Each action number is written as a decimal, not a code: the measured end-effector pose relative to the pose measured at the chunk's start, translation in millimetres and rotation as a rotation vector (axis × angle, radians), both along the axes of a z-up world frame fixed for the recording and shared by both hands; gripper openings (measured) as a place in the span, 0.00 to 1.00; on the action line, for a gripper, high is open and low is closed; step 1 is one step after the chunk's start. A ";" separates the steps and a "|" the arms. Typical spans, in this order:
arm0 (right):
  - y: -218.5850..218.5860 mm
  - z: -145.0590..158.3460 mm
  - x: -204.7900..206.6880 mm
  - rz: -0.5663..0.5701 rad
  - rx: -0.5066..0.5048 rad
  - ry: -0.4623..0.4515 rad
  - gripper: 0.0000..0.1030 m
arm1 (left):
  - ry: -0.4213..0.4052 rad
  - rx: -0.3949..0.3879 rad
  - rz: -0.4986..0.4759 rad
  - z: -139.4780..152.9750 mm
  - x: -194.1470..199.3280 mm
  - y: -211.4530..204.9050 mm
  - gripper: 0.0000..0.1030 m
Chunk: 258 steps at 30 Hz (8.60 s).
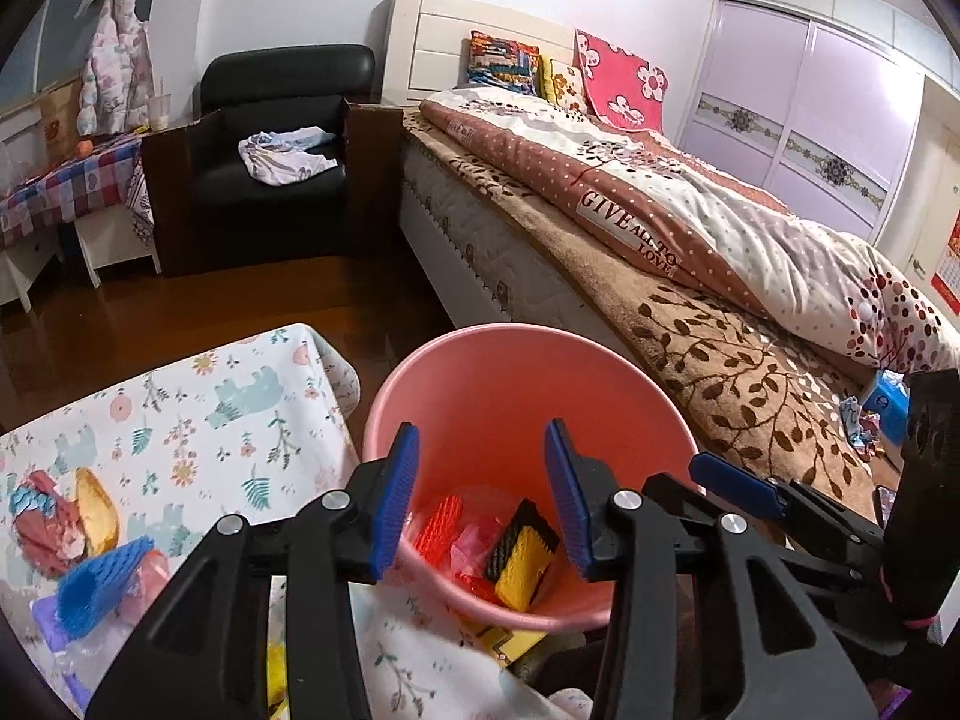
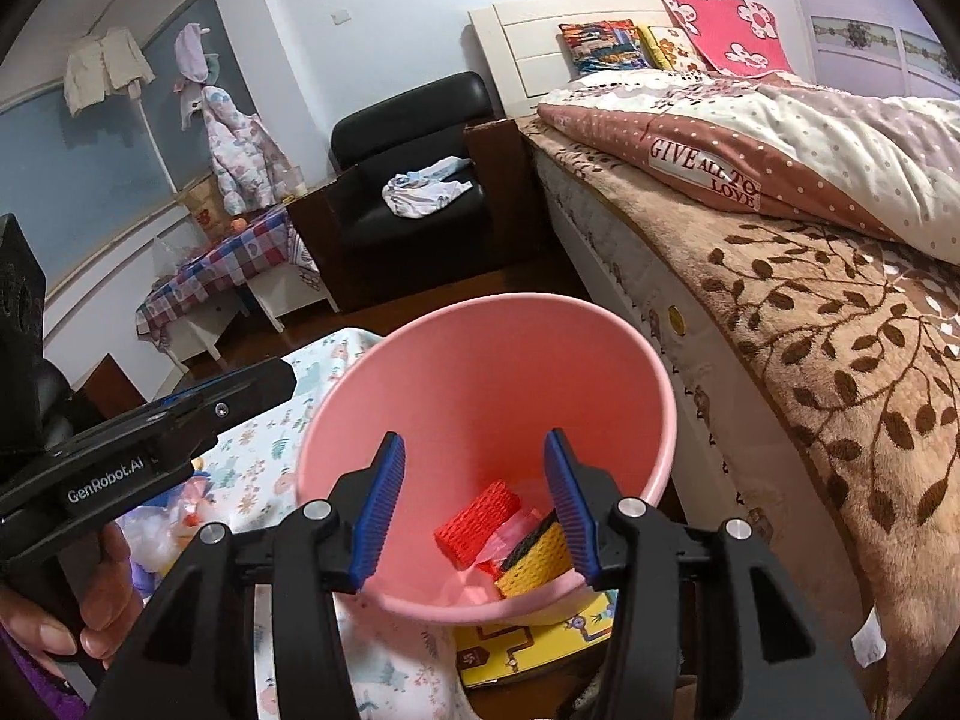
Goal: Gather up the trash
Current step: 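Move both tools back over the remaining trash on the table, then grasp the purple bag with the left gripper while the right grasps the blue brush, then carry the purple bag and blue brush over the pink bucket with both grippers, then open both grippers to drop the bag and brush into the bucket, then move both tools back over the clear plastic bags on the table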
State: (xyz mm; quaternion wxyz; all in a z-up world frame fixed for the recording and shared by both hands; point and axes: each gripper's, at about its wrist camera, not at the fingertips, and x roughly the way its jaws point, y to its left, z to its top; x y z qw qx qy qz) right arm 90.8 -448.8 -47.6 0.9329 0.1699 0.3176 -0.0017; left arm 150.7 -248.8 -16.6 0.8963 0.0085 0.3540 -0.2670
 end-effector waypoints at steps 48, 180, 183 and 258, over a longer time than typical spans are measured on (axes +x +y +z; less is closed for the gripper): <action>163.2 19.6 -31.1 0.370 -0.022 0.007 0.46 | -0.049 0.023 0.285 11.6 -114.4 228.8 0.42; 96.0 37.1 -25.5 0.227 0.199 -0.066 0.07 | 0.084 -0.009 0.158 8.6 -105.4 149.5 0.22; 79.2 37.8 -28.9 0.174 0.177 -0.083 0.07 | 0.051 -0.047 0.104 20.8 -93.8 125.4 0.22; 88.9 28.4 -35.6 0.120 0.027 -0.069 0.51 | -0.042 -0.154 0.054 34.7 -70.0 117.0 0.66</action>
